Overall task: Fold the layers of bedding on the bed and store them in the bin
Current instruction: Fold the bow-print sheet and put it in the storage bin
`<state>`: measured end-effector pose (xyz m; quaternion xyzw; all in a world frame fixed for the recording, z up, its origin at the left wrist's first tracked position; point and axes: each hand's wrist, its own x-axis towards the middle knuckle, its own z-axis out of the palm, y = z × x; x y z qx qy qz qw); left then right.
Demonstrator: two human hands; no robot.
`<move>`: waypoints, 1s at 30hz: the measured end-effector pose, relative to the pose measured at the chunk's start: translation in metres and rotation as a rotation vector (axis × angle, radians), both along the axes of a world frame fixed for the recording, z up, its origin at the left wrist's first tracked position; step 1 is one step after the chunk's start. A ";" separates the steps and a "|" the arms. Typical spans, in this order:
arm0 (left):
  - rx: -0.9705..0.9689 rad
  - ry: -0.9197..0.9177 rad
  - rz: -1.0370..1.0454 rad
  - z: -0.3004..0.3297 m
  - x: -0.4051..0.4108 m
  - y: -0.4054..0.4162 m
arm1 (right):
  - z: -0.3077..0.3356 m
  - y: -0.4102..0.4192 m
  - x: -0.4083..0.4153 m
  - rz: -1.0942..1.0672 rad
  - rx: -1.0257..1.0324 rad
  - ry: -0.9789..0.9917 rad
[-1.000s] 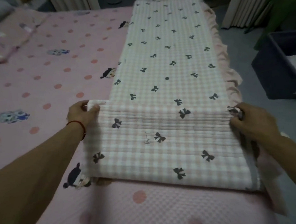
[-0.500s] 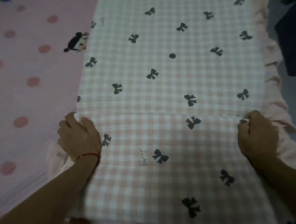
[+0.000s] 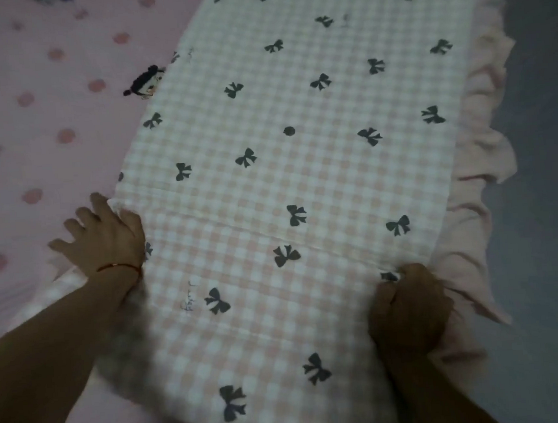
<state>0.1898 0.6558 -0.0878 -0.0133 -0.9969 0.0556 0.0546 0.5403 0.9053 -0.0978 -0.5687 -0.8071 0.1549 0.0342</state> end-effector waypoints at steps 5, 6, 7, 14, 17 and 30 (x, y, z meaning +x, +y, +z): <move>0.105 -0.257 0.235 0.021 0.070 0.049 | 0.031 -0.008 0.013 0.082 0.000 -0.074; 0.130 -0.289 0.215 0.022 0.083 0.061 | 0.038 -0.007 0.015 0.143 0.076 -0.075; 0.148 -0.313 0.188 0.022 0.094 0.070 | 0.047 -0.008 0.016 0.240 0.146 -0.081; 0.217 -0.218 0.039 -0.010 0.109 0.067 | 0.053 -0.006 -0.111 1.470 -0.031 -0.102; 0.217 -0.174 0.023 -0.021 0.106 0.069 | 0.020 0.006 -0.130 1.535 -0.040 -0.162; 0.182 -0.179 0.041 -0.014 0.104 0.073 | -0.006 0.010 -0.132 1.546 0.017 -0.116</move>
